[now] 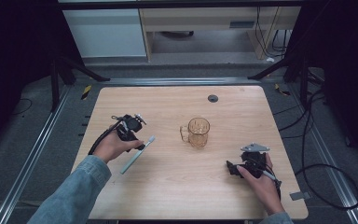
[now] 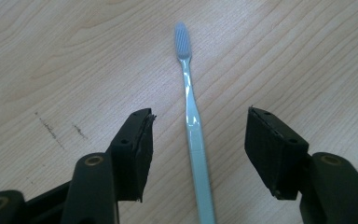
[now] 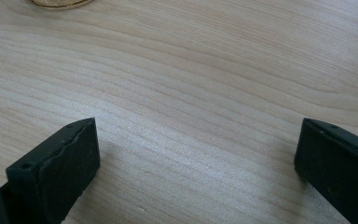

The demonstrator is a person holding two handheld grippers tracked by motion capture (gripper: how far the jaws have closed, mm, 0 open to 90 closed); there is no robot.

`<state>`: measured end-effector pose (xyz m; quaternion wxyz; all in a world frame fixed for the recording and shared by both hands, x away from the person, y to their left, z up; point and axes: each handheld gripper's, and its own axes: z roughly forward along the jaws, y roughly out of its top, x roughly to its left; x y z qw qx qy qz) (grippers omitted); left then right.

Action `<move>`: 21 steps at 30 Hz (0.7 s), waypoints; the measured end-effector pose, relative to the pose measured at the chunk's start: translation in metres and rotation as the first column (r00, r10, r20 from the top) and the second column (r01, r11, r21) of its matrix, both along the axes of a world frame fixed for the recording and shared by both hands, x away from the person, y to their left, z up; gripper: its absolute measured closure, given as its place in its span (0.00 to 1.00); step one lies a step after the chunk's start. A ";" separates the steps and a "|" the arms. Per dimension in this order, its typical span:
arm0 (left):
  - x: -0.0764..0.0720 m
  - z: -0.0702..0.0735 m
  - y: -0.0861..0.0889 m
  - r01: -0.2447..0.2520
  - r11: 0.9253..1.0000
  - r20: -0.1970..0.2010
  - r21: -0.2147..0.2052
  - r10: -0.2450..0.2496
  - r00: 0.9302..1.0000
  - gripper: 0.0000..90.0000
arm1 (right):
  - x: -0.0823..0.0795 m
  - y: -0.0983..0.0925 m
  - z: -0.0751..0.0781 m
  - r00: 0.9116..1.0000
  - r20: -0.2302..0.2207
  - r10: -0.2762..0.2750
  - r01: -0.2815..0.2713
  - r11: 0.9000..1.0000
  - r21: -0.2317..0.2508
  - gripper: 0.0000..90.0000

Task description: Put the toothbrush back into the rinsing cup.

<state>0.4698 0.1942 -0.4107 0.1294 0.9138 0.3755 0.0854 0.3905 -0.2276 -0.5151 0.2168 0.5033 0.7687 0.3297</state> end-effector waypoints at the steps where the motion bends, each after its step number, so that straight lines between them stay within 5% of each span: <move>1: 0.001 0.000 -0.001 0.000 1.000 -0.004 0.004 0.000 1.000 0.47 | 0.000 0.000 0.000 1.000 -0.001 0.000 0.000 1.000 0.000 0.00; 21: 0.021 -0.021 -0.006 0.001 0.996 -0.123 0.087 0.010 0.992 0.62 | 0.000 0.000 0.000 1.000 -0.005 -0.002 0.002 1.000 0.009 0.01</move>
